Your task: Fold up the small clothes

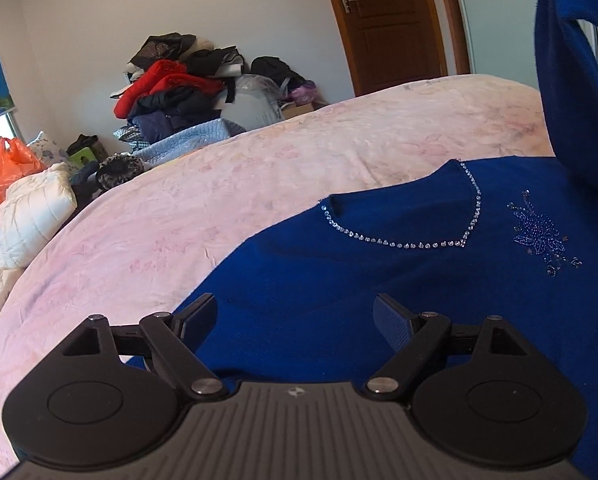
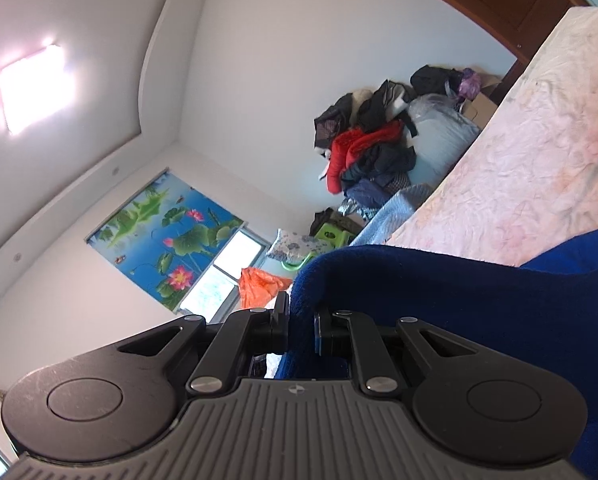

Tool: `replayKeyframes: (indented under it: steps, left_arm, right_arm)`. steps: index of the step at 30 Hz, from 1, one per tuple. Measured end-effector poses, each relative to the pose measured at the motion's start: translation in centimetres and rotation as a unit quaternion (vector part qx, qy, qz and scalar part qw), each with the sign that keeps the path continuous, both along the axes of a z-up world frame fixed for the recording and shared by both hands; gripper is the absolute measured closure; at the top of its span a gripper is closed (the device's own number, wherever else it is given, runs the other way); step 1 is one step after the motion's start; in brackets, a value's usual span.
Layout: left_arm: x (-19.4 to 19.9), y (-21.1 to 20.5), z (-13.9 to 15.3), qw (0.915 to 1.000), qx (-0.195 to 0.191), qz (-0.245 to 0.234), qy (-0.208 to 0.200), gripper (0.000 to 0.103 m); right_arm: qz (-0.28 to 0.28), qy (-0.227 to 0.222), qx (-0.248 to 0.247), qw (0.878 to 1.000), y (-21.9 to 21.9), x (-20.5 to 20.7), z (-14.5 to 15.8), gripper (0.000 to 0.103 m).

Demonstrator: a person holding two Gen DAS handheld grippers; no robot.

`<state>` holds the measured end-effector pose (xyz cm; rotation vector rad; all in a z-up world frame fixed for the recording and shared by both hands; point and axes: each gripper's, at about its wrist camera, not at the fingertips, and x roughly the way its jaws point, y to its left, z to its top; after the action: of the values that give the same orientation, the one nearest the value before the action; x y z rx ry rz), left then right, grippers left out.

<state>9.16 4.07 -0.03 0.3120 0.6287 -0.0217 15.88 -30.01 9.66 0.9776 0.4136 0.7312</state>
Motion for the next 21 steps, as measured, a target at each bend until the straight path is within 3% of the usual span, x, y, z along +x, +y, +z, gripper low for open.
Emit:
replayKeyframes:
  steps: [8, 21]
  left_arm:
    - [0.0, 1.7, -1.5, 0.9981, -0.005, 0.058, 0.019, 0.017]
    - [0.3, 3.8, -2.1, 0.9941, -0.024, 0.100, 0.036, 0.017]
  right_arm:
    - [0.041, 0.044, 0.013, 0.998, 3.9, 2.4, -3.1, 0.086]
    - [0.059, 0.049, -0.004, 0.997, 6.2, 3.9, -2.5, 0.086]
